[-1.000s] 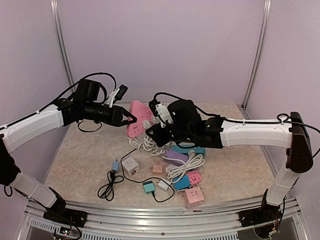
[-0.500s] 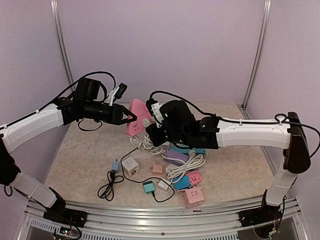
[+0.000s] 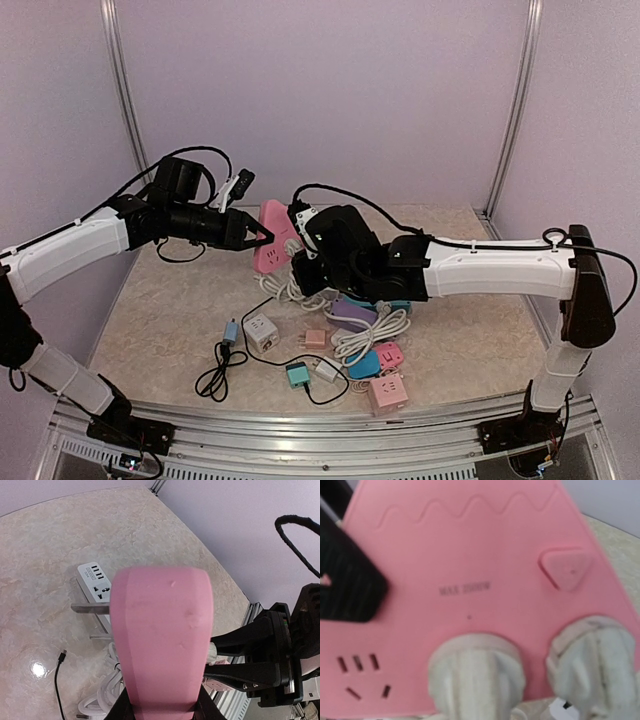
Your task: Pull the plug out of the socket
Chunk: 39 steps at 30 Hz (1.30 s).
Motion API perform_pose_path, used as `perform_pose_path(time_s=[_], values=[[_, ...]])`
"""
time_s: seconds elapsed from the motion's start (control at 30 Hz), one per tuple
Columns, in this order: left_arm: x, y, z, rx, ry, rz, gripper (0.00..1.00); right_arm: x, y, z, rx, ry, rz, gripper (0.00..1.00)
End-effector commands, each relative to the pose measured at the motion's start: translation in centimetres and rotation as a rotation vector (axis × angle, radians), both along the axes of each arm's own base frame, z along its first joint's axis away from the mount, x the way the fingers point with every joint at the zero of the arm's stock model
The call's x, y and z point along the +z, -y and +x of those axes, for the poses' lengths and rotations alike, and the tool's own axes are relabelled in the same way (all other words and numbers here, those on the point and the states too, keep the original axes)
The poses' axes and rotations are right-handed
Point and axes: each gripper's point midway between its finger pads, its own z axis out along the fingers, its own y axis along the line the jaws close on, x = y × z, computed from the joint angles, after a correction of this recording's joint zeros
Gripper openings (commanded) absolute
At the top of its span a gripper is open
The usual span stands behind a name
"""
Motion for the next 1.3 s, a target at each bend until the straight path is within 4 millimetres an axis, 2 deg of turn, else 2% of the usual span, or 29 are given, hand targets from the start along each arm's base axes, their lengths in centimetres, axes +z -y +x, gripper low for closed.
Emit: perform_pose_path(time_s=[0.0, 0.13, 0.53, 0.87, 1.27], values=[[4.1, 0.4, 1.1, -0.008, 0.102, -0.095, 0.00, 2.1, -0.3, -0.7, 0.010, 0.031, 0.053, 0.00], [4.8, 0.7, 0.5, -0.043, 0.124, -0.111, 0.00, 2.8, -0.2, -0.8, 0.041, 0.020, 0.105, 0.00], [6.4, 1.2, -1.2, -0.116, 0.186, -0.141, 0.00, 2.9, 0.6, -0.9, 0.154, -0.079, 0.289, 0.00], [6.1, 1.0, -0.8, -0.092, 0.183, -0.128, 0.00, 2.2, 0.7, -0.6, 0.139, -0.087, 0.269, 0.00], [4.6, 0.4, 0.8, -0.013, 0.128, -0.089, 0.00, 2.0, 0.8, -0.5, 0.081, -0.033, 0.200, 0.00]])
